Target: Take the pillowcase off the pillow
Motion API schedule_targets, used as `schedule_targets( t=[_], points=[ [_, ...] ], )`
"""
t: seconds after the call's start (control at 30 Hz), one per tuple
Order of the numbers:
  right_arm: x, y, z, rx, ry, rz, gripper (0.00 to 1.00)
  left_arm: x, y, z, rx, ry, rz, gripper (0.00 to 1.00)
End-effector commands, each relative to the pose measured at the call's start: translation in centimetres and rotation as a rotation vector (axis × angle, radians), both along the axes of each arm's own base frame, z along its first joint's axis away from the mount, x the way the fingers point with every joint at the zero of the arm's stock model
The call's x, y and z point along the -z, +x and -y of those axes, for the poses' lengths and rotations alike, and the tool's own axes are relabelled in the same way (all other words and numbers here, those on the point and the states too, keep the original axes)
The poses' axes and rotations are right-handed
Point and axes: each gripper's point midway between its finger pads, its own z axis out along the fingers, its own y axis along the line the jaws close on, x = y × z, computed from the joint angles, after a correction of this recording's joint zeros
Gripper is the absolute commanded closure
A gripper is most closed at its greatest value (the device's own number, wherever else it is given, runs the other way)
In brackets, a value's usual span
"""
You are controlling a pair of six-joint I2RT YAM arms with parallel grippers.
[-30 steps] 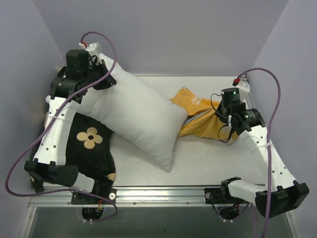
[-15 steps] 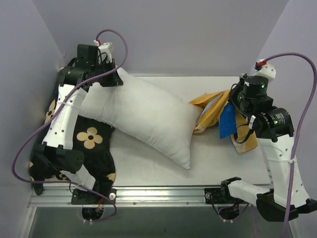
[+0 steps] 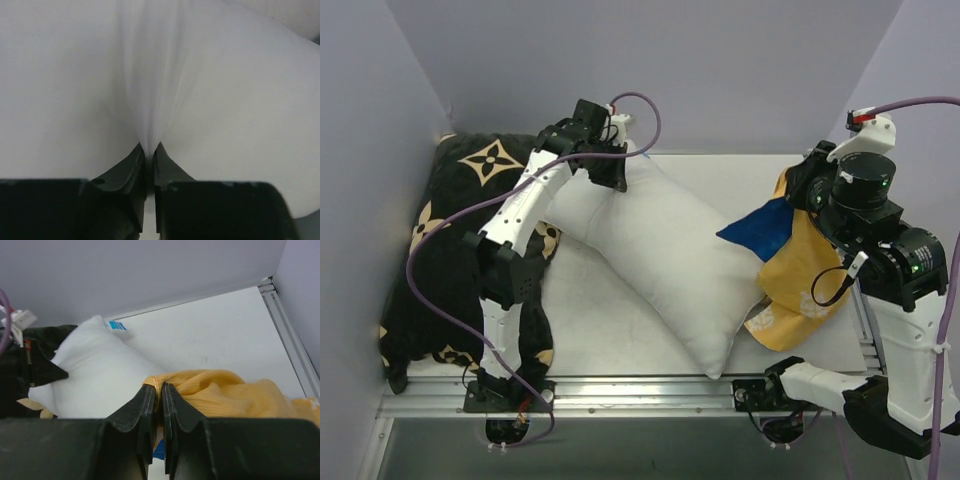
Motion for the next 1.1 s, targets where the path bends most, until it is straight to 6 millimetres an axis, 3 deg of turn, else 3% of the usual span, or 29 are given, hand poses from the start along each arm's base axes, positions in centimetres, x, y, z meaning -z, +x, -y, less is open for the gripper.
schedule_targets(
  t=[0.0, 0.03, 0.07, 0.1, 0.13, 0.17, 0.2, 0.27, 0.3, 0.33, 0.4, 0.43, 0.47, 0.5, 0.53, 0.57, 0.6, 0.67, 0.7, 0.73, 0.77, 0.87, 0.9, 1.0, 1.07],
  points=[
    [-5.0, 0.8, -0.3, -0.008, 0.023, 0.158, 0.99, -2.8, -0.5, 2.1, 0.044, 0.007, 0.11, 0.81],
    [-5.8, 0.8, -0.3, -0.006, 0.029, 0.18, 0.99, -3.4, -0.8, 2.4, 0.031, 0.005, 0.13, 0.59],
    [-6.0, 0.9, -0.3, -0.008, 0.029, 0.186, 0.99, -3.0, -0.9, 3.4, 0.03, 0.01, 0.156, 0.51],
    [-6.5, 0.9, -0.4, -0.015, 0.03, 0.198, 0.99, -4.9, -1.6, 3.7, 0.029, -0.016, 0.209, 0.45],
    [-7.3, 0.5, -0.7, -0.034, 0.044, 0.218, 0.99, -5.5, -1.8, 4.0, 0.007, -0.029, 0.23, 0.38],
    [-7.6, 0.5, -0.9, -0.043, 0.048, 0.226, 0.99, -6.9, -1.5, 4.3, -0.02, -0.053, 0.285, 0.37],
    [-8.0, 0.3, -1.0, -0.049, 0.053, 0.241, 0.99, -7.9, -2.7, 4.8, -0.018, -0.073, 0.308, 0.37],
    [-8.3, 0.3, -1.4, -0.07, 0.057, 0.25, 0.99, -9.8, -3.1, 5.8, -0.062, -0.137, 0.358, 0.33],
    [-8.4, 0.4, -1.5, -0.072, 0.055, 0.256, 0.99, -11.1, -3.9, 5.9, -0.074, -0.16, 0.391, 0.24],
    [-8.4, 0.5, -1.5, -0.071, 0.052, 0.256, 0.99, -10.0, -5.2, 7.4, -0.083, -0.162, 0.376, 0.23],
    [-8.5, 0.6, -1.8, -0.077, 0.058, 0.27, 0.99, -11.2, -5.9, 9.5, -0.102, -0.247, 0.435, 0.21],
    [-8.5, 0.7, -1.9, -0.08, 0.059, 0.274, 0.99, -8.7, -7.8, 11.8, -0.087, -0.265, 0.386, 0.21],
    [-8.3, 0.8, -2.1, -0.085, 0.058, 0.271, 0.99, -9.8, -7.9, 13.7, -0.081, -0.352, 0.428, 0.2],
    [-8.2, 1.0, -2.2, -0.085, 0.057, 0.271, 0.99, -9.1, -8.5, 15.2, -0.068, -0.385, 0.419, 0.2],
    [-8.1, 1.1, -2.1, -0.078, 0.054, 0.269, 0.99, -7.0, -9.2, 16.5, -0.096, -0.398, 0.381, 0.2],
    [-7.4, 1.5, -2.1, -0.069, 0.047, 0.252, 0.99, -6.9, -8.8, 17.4, -0.12, -0.441, 0.39, 0.2],
    [-7.0, 1.7, -1.9, -0.049, 0.036, 0.243, 0.99, -4.0, -8.2, 18.4, -0.137, -0.427, 0.351, 0.2],
    [-6.2, 2.3, -1.3, -0.01, 0.003, 0.226, 0.99, -0.4, -7.9, 19.7, -0.14, -0.447, 0.238, 0.21],
    [-5.6, 2.7, -0.6, 0.033, -0.02, 0.212, 0.99, 3.4, -7.9, 20.6, -0.127, -0.397, 0.171, 0.24],
    [-5.2, 3.3, -0.1, 0.057, -0.036, 0.198, 0.99, 4.9, -8.6, 21.1, -0.101, -0.374, 0.139, 0.33],
    [-4.8, 3.9, 0.2, 0.066, -0.045, 0.186, 0.99, 8.1, -10.0, 20.9, -0.085, -0.307, 0.097, 0.37],
    [-2.9, 6.2, 2.0, 0.111, -0.047, 0.129, 0.99, 12.7, -12.4, 19.3, -0.082, -0.211, 0.03, 0.52],
    [-2.7, 6.9, 2.6, 0.134, -0.059, 0.119, 0.99, 14.7, -13.7, 17.5, -0.097, -0.156, -0.007, 0.55],
    [-1.2, 9.2, 4.4, 0.194, -0.102, 0.067, 1.0, 17.5, -15.9, 12.7, -0.147, -0.033, -0.047, 0.58],
    [-0.9, 10.0, 6.1, 0.267, -0.121, 0.054, 1.0, 17.7, -16.9, 10.7, -0.159, 0.004, -0.051, 0.58]
  ],
)
